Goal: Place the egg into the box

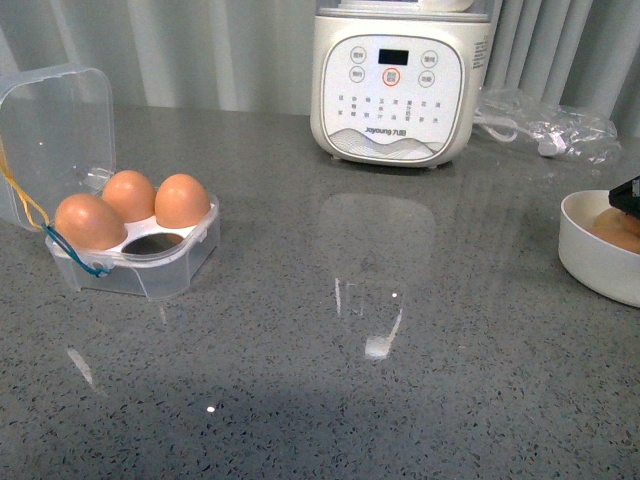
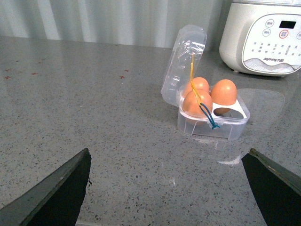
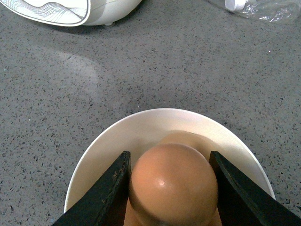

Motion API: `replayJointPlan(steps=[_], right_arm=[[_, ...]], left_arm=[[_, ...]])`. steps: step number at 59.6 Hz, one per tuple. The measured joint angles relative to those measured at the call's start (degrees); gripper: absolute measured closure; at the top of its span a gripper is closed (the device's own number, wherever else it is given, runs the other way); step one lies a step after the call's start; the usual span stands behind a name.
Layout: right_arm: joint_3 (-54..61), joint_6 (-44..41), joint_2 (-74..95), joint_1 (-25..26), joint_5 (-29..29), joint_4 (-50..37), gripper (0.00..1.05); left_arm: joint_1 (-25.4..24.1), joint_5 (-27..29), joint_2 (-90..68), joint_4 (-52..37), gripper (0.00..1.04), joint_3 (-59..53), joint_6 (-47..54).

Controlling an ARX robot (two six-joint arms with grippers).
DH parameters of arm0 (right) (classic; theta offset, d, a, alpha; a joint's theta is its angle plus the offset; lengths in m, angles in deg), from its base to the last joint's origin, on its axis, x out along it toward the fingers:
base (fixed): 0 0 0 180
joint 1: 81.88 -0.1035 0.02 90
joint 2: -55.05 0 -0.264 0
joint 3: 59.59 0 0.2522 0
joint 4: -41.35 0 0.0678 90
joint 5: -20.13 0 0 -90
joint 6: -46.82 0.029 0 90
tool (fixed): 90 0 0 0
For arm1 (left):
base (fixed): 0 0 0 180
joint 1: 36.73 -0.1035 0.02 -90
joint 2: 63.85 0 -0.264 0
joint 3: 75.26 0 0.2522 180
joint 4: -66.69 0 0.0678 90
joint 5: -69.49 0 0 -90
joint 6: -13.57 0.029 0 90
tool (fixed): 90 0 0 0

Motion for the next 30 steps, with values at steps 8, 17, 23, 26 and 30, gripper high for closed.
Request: replayJointPlan(steps=[8,17,23,26,30], right_arm=[[0.00,-0.31,-0.02,-0.07,0.00,0.04,0.62],[0.00,-0.48,-0.74,-0.28,-0.09,0.85,0.62],[0.00,-1.05,-2.29,-0.72,-0.20,2.05,0.62],[-0.02,-1.33,-3.21,-0.92,-0.20,2.60,0.62],[-0.35,-1.64,-4.44,-1.22,-0.15,3.37,0.62]], left_arm=[[0.00,0.00,0.00,0.00,0.07,0.00,0.00],[0.00,0.00,0.00,0.00,0.07,0.00,0.00],[-0.02,0.00,0.00,0.00,0.07,0.00,0.00],[0.00,0.00,0.00,0.00,0.07,0.00,0.00],[0.00,0.00,0.00,0.00,0.07,0.00,0.00]])
